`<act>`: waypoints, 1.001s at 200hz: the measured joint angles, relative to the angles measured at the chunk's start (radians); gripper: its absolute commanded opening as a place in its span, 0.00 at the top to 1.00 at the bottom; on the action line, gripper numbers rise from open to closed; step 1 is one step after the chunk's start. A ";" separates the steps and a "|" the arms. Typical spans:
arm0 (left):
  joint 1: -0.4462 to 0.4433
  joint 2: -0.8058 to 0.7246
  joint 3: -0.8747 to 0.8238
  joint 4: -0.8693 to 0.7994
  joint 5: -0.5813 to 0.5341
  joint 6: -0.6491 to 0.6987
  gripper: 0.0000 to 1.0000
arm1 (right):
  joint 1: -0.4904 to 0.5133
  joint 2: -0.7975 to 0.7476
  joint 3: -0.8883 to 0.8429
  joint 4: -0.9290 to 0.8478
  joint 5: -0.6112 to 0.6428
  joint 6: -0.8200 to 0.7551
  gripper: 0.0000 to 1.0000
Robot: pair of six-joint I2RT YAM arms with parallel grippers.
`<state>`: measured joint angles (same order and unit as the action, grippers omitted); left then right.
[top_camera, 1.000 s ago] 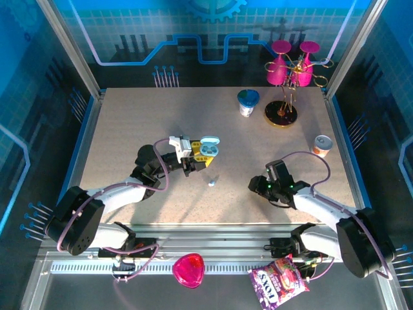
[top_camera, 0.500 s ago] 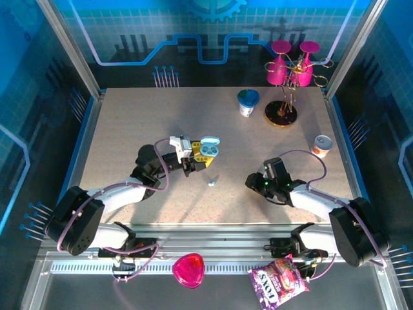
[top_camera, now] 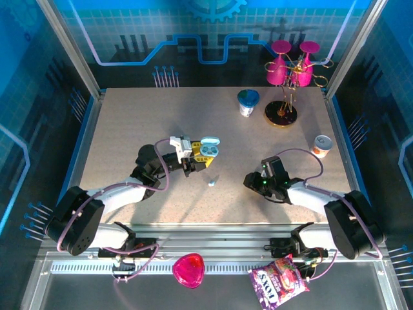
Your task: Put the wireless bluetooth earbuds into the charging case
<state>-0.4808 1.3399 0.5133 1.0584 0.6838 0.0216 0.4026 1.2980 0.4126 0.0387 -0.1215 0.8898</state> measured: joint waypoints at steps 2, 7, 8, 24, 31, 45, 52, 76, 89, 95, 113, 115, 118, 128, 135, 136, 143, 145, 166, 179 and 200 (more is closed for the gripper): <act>0.000 0.000 0.000 0.000 0.000 0.001 0.68 | 0.000 0.000 0.000 0.000 0.000 0.000 0.60; 0.000 0.000 0.000 0.000 0.000 0.003 0.68 | 0.000 0.000 0.000 0.000 0.000 0.000 0.61; 0.000 0.000 0.000 0.000 0.000 0.003 0.68 | 0.000 0.000 0.000 0.000 0.000 0.000 0.61; 0.000 0.000 0.000 0.000 0.000 0.005 0.68 | 0.000 0.002 0.001 0.001 -0.003 -0.001 0.62; 0.000 0.000 0.000 0.000 0.000 0.005 0.68 | -0.003 0.002 0.001 0.001 -0.004 -0.004 0.63; 0.000 0.000 0.000 0.000 0.000 0.006 0.68 | -0.005 0.006 0.001 0.003 -0.007 -0.010 0.66; 0.000 0.000 0.000 0.000 0.000 0.006 0.69 | -0.005 0.009 0.001 0.004 -0.006 -0.012 0.67; 0.000 0.000 0.000 0.000 0.000 0.006 0.68 | -0.006 0.014 0.004 0.004 -0.006 -0.018 0.69; 0.000 0.000 0.000 0.000 0.000 0.006 0.68 | -0.006 0.018 0.008 0.002 -0.006 -0.019 0.72; 0.000 0.000 0.000 0.000 0.000 0.006 0.68 | -0.006 0.018 0.008 0.002 -0.007 -0.022 0.74; 0.000 0.000 0.000 0.000 0.000 0.006 0.68 | -0.006 0.021 0.019 0.000 -0.005 -0.031 0.75; 0.000 0.000 0.000 0.000 0.000 0.006 0.68 | -0.006 0.021 0.021 -0.001 -0.005 -0.031 0.76; 0.000 0.000 0.000 0.000 0.000 0.006 0.68 | -0.006 0.021 0.022 0.000 -0.002 -0.031 0.76; 0.000 0.000 0.000 0.000 0.000 0.006 0.68 | -0.006 0.021 0.029 -0.003 0.001 -0.034 0.77; 0.000 0.000 0.000 0.000 0.000 0.006 0.68 | -0.006 0.021 0.034 -0.007 0.005 -0.037 0.78; 0.000 0.000 0.000 0.000 0.000 0.006 0.69 | -0.006 0.021 0.034 -0.008 0.005 -0.037 0.79; 0.000 0.000 0.000 0.000 0.000 0.006 0.68 | -0.006 0.021 0.037 -0.010 0.008 -0.039 0.79; 0.000 0.000 0.000 0.000 0.000 0.006 0.68 | -0.006 0.021 0.037 -0.011 0.009 -0.040 0.79; 0.000 0.000 0.000 0.000 0.000 0.006 0.68 | -0.006 0.023 0.039 -0.022 0.015 -0.046 0.78; 0.000 0.000 0.000 0.000 0.000 0.006 0.68 | -0.006 0.025 0.040 -0.024 0.016 -0.051 0.76; 0.000 0.000 0.000 0.000 0.000 0.007 0.68 | -0.006 0.026 0.042 -0.030 0.016 -0.074 0.71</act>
<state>-0.4808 1.3399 0.5133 1.0584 0.6834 0.0284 0.3962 1.3239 0.4549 0.0090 -0.1059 0.8162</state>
